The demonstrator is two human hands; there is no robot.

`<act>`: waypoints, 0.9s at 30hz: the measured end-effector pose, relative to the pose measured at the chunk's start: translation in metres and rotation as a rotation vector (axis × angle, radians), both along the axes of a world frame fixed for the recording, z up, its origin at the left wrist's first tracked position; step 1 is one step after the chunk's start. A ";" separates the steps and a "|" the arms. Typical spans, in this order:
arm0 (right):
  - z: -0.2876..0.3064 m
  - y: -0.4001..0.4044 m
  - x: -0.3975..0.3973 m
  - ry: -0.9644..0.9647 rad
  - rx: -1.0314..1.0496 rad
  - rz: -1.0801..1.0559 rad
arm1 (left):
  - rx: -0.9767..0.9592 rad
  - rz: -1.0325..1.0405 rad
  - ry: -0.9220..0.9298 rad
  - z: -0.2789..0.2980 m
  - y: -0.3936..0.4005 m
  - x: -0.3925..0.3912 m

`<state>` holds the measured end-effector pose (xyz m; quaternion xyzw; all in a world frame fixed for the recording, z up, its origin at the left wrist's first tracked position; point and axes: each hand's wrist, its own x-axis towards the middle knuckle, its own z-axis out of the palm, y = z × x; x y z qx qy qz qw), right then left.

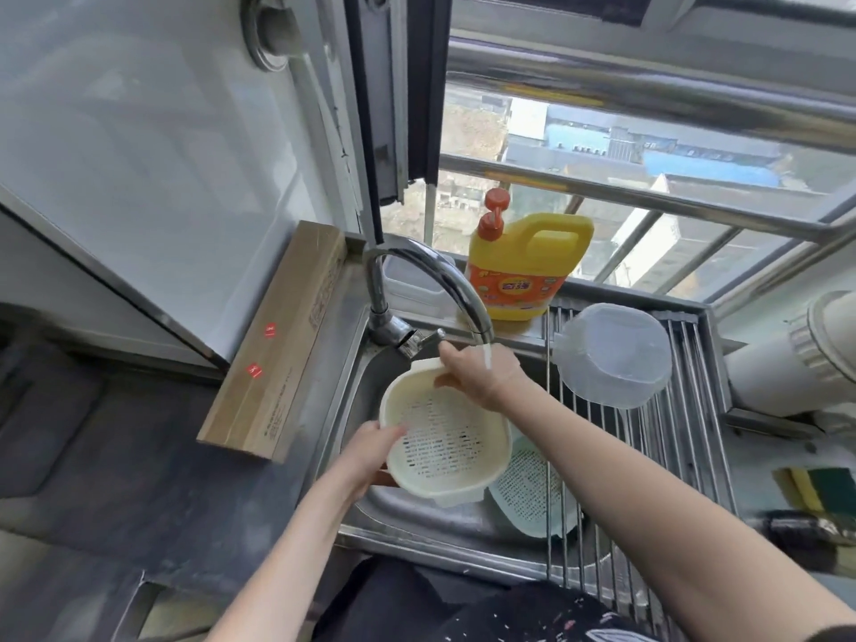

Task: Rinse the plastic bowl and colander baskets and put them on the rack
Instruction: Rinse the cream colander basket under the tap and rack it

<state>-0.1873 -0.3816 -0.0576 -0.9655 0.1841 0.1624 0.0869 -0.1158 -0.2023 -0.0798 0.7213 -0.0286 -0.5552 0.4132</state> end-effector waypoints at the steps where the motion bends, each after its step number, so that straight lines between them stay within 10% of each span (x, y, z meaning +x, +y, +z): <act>1: 0.005 0.001 0.001 -0.015 -0.003 0.042 | 0.051 -0.019 -0.086 -0.001 -0.003 -0.001; 11: 0.003 0.020 -0.066 -0.335 0.265 -0.481 | -0.258 -0.047 -0.775 -0.011 -0.013 -0.011; 19: -0.009 0.025 -0.115 -0.650 1.788 -1.874 | -0.582 -0.404 -1.295 -0.015 -0.041 -0.026; 27: -0.002 0.015 -0.092 -0.679 1.733 -1.989 | -0.647 -0.621 -1.381 -0.026 -0.044 -0.022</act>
